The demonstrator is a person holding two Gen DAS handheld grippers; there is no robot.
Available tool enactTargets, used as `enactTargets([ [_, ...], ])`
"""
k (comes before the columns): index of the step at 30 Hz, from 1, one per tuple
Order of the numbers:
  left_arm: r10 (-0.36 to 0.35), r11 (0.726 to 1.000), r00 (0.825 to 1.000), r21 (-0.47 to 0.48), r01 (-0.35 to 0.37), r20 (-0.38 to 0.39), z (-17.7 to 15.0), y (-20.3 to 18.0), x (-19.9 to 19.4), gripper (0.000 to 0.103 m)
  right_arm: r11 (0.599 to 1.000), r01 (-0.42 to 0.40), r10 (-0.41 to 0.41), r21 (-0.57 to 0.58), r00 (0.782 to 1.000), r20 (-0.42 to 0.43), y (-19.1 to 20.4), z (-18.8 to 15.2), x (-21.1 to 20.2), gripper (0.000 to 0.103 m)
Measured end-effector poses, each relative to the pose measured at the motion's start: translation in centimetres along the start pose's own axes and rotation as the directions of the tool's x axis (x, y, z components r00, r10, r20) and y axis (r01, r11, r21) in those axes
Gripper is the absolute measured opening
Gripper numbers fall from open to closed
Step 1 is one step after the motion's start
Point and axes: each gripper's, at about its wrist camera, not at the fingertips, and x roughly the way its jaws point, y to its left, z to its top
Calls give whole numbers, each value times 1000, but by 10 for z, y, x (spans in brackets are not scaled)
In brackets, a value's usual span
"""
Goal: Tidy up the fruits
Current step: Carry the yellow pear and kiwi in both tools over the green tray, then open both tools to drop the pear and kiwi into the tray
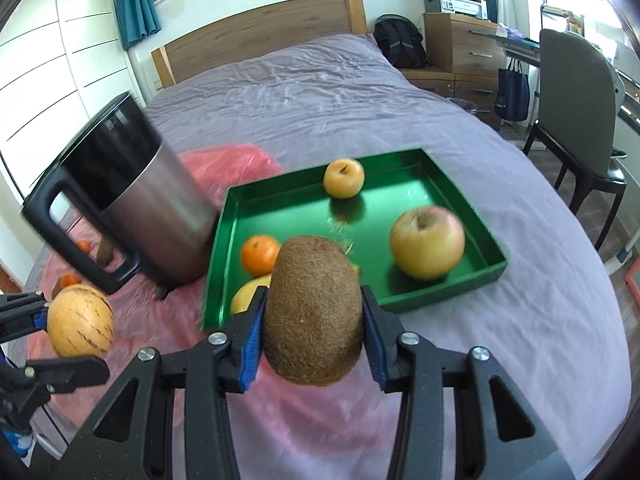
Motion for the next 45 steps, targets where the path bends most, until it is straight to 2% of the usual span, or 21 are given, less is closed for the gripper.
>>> enactTargets([
  [6, 28, 1000, 1000, -6, -28, 2, 42, 3, 39, 47, 1000, 24, -24, -2, 999, 21, -23, 38, 30, 48],
  [12, 96, 995, 995, -14, -96, -8, 76, 12, 88, 47, 998, 42, -43, 44, 999, 27, -44, 72, 76, 47],
  [17, 167, 984, 985, -56, -169, -37, 94, 29, 128, 47, 996, 79, -78, 50, 997, -9, -48, 83, 116, 47],
  [21, 204, 972, 977, -109, -210, -63, 97, 45, 149, 47, 992, 122, -120, 44, 991, -52, -50, 85, 142, 48],
  [29, 228, 963, 969, -125, -239, -95, 93, 58, 174, 47, 985, 171, -170, 12, 981, -92, -49, 81, 167, 48],
  [37, 247, 959, 963, -113, -259, -108, 87, 60, 182, 47, 973, 215, -223, -79, 967, -124, -42, 80, 180, 48],
  [45, 268, 957, 958, -82, -277, -105, 84, 56, 183, 47, 968, 208, -231, -139, 957, -176, -39, 78, 189, 48],
])
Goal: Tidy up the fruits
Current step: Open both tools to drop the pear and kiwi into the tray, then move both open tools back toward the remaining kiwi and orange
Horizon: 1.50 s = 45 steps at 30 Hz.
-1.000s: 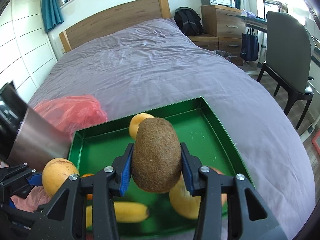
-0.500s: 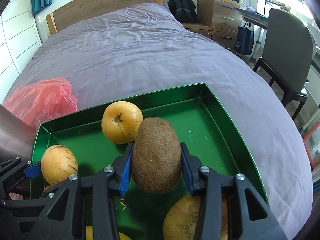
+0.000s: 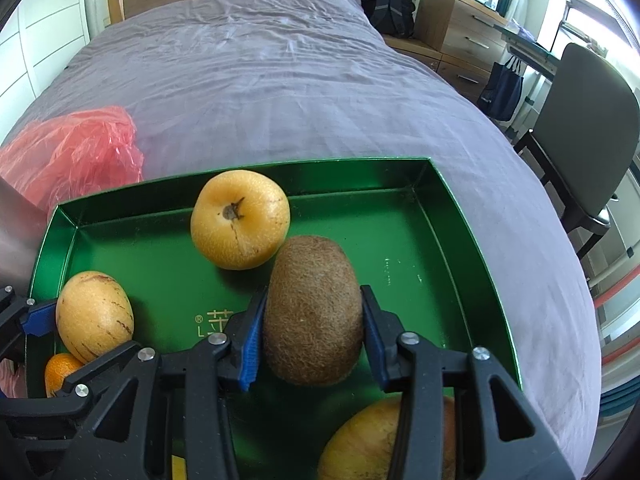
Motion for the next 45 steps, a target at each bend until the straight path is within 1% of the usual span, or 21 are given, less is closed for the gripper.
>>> enactTargets([
  [9, 22, 1000, 1000, 16, -22, 1, -2, -1, -2, 48, 1000, -12, 12, -14, 1000, -11, 1, 1, -1, 51],
  [10, 26, 999, 1000, 21, -26, 8, -2, -2, -4, 48, 1000, -20, 20, -9, 1000, -5, 0, 0, -3, 55],
  [11, 29, 999, 999, 25, -29, 15, -2, -3, -7, 50, 1000, -24, 24, -6, 1000, 0, 0, 0, -5, 63],
  [12, 30, 999, 999, 29, -31, 21, -2, -3, -10, 54, 1000, -25, 25, -4, 1000, 6, 0, -1, -8, 68],
  [13, 31, 999, 999, 32, -32, 27, -2, -4, -13, 56, 1000, -24, 24, -3, 1000, 11, 0, -2, -11, 77],
  [14, 32, 999, 999, 35, -33, 31, -1, -5, -16, 59, 1000, -26, 26, -4, 999, 18, -1, -2, -14, 80],
  [18, 24, 998, 999, 48, -26, 49, -2, -9, -29, 59, 1000, -29, 28, 3, 998, 59, -4, -3, -35, 84],
  [20, 15, 998, 998, 60, -19, 59, -3, -13, -37, 60, 999, -33, 31, 14, 995, 90, -8, -3, -49, 91],
  [21, 13, 998, 998, 66, -17, 64, -4, -15, -41, 60, 999, -33, 31, 18, 994, 103, -9, -4, -55, 92],
  [23, 1, 997, 998, 77, -6, 69, -7, -20, -52, 60, 999, -34, 31, 26, 991, 133, -13, -7, -72, 100],
  [25, -11, 996, 997, 89, 4, 78, -11, -24, -64, 61, 999, -31, 25, 35, 987, 157, -16, -11, -88, 103],
  [28, -20, 993, 996, 115, 9, 91, -18, -30, -83, 63, 998, -37, 27, 52, 983, 182, -20, -20, -111, 103],
  [32, -35, 989, 992, 145, 18, 118, -31, -35, -113, 64, 997, -47, 33, 66, 980, 195, -22, -37, -139, 103],
  [34, -45, 987, 990, 159, 23, 133, -39, -35, -131, 67, 997, -45, 32, 61, 980, 199, -19, -45, -151, 103],
  [35, -47, 986, 989, 164, 24, 138, -43, -35, -137, 71, 997, -46, 33, 59, 979, 199, -18, -50, -158, 103],
  [37, -55, 984, 987, 178, 27, 152, -53, -34, -155, 73, 997, -46, 34, 56, 978, 204, -15, -60, -171, 103],
  [40, -54, 981, 984, 193, 20, 169, -67, -31, -176, 74, 997, -54, 41, 56, 977, 209, -9, -76, -191, 103],
  [42, -61, 981, 984, 194, 27, 169, -78, -27, -188, 75, 996, -63, 50, 58, 976, 210, -4, -86, -203, 103],
  [45, -54, 980, 984, 199, 19, 169, -101, -18, -207, 76, 996, -78, 67, 44, 975, 211, 9, -101, -220, 103],
])
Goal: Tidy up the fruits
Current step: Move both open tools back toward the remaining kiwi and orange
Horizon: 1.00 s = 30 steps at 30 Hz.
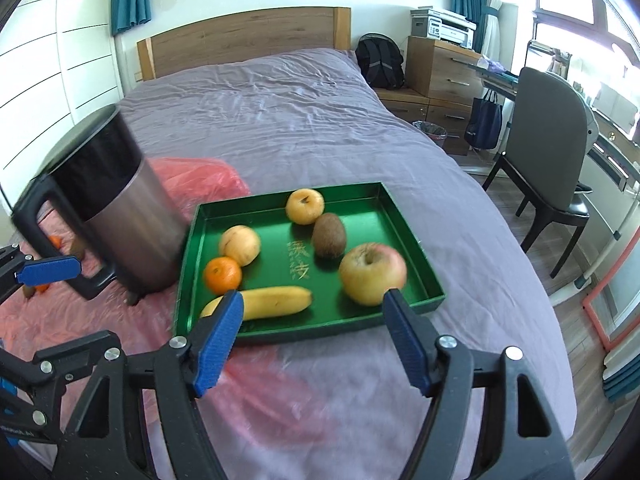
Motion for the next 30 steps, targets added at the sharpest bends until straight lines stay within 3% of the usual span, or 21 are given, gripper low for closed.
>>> enactTargets([
  [18, 125, 986, 992, -109, -125, -5, -101, 73, -93, 76, 984, -129, 130, -122, 991, 5, 106, -43, -84, 103],
  [30, 250, 947, 967, -196, -256, -54, -166, 149, -130, 76, 952, -239, 238, -192, 971, -29, 185, -62, -100, 103],
])
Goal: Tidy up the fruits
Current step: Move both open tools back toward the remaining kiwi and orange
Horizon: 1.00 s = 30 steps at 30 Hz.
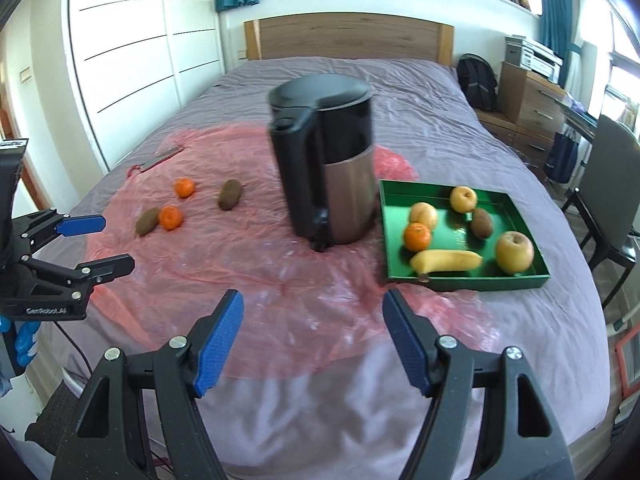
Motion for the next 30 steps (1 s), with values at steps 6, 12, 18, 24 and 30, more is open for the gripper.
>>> enactTargets([
  [6, 57, 995, 998, -77, -59, -24, -24, 59, 7, 76, 996, -62, 61, -62, 998, -12, 48, 12, 17, 103],
  [12, 103, 983, 993, -145, -110, -50, -45, 114, 15, 76, 987, -120, 117, -111, 993, -29, 85, 21, 39, 103],
  [18, 140, 961, 987, -231, -155, -82, -58, 164, 34, 76, 973, -174, 163, -153, 983, -82, 113, 26, 72, 103],
  [24, 118, 947, 987, -285, -145, -110, -58, 197, 65, 76, 955, -228, 206, -192, 970, -128, 140, 34, 109, 103],
  [30, 103, 951, 984, -277, -140, -146, -50, 213, 110, 76, 938, -275, 244, -212, 956, -161, 165, 49, 152, 103],
])
